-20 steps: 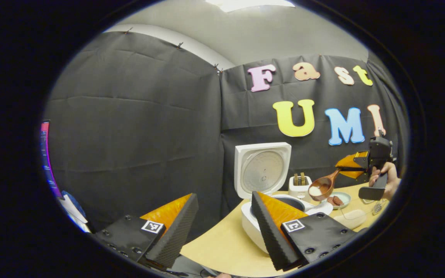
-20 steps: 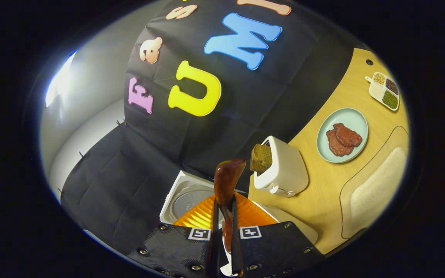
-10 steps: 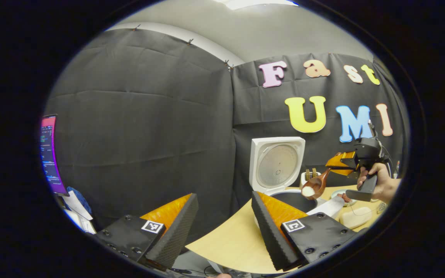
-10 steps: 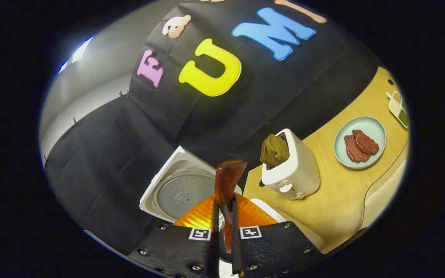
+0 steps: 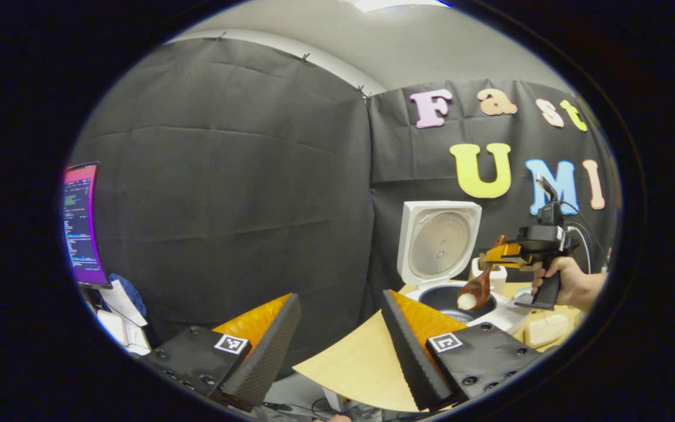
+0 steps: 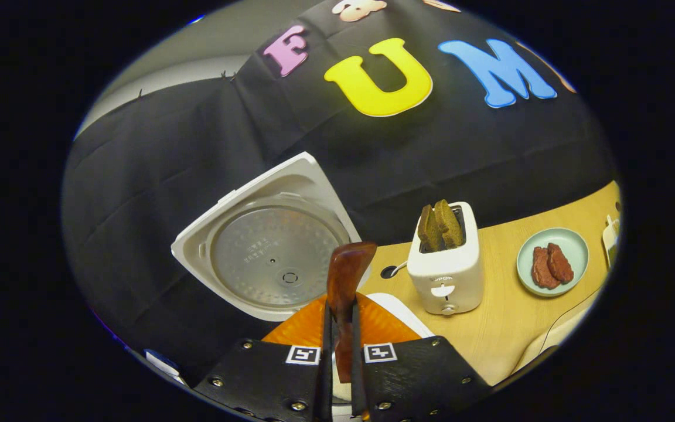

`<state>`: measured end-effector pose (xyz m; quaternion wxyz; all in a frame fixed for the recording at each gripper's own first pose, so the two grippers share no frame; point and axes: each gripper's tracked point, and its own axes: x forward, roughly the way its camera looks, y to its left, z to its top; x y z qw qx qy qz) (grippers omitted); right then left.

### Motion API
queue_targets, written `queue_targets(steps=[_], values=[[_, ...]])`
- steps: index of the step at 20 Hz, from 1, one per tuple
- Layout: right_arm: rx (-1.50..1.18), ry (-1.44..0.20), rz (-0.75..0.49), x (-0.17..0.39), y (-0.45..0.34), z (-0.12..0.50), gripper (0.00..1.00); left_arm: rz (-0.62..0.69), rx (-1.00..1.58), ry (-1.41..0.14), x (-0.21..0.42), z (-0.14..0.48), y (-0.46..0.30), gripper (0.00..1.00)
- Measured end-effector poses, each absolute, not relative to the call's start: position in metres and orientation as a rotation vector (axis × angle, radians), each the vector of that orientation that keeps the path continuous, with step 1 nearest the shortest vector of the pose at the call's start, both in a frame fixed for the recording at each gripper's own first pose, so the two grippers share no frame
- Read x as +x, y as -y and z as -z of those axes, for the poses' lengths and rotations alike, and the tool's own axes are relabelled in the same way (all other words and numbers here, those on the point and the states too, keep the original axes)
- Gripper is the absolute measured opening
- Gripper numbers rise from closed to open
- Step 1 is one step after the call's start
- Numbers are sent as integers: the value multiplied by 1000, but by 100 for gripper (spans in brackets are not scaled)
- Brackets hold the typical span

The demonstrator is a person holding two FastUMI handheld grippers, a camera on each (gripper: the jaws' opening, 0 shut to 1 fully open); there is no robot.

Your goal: Close the left gripper, press the button to open the rice cooker; take a wooden spoon from the chopstick holder with the right hand, scoop a spoonful of rice and pour it into the rice cooker, then put the wooden spoon back into the chopstick holder.

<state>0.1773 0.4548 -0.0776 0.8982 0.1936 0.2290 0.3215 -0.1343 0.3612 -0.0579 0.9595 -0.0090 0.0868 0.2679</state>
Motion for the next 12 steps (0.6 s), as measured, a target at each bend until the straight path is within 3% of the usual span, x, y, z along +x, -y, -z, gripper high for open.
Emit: queue_targets(steps=[8, 12], values=[[-6, -293, -718, 165, -475, 68, 13, -546, -20, -180, -135, 59, -360, 96], [-169, -102, -723, 155, -477, 38, 13, -537, -15, -172, -131, 59, -362, 96]])
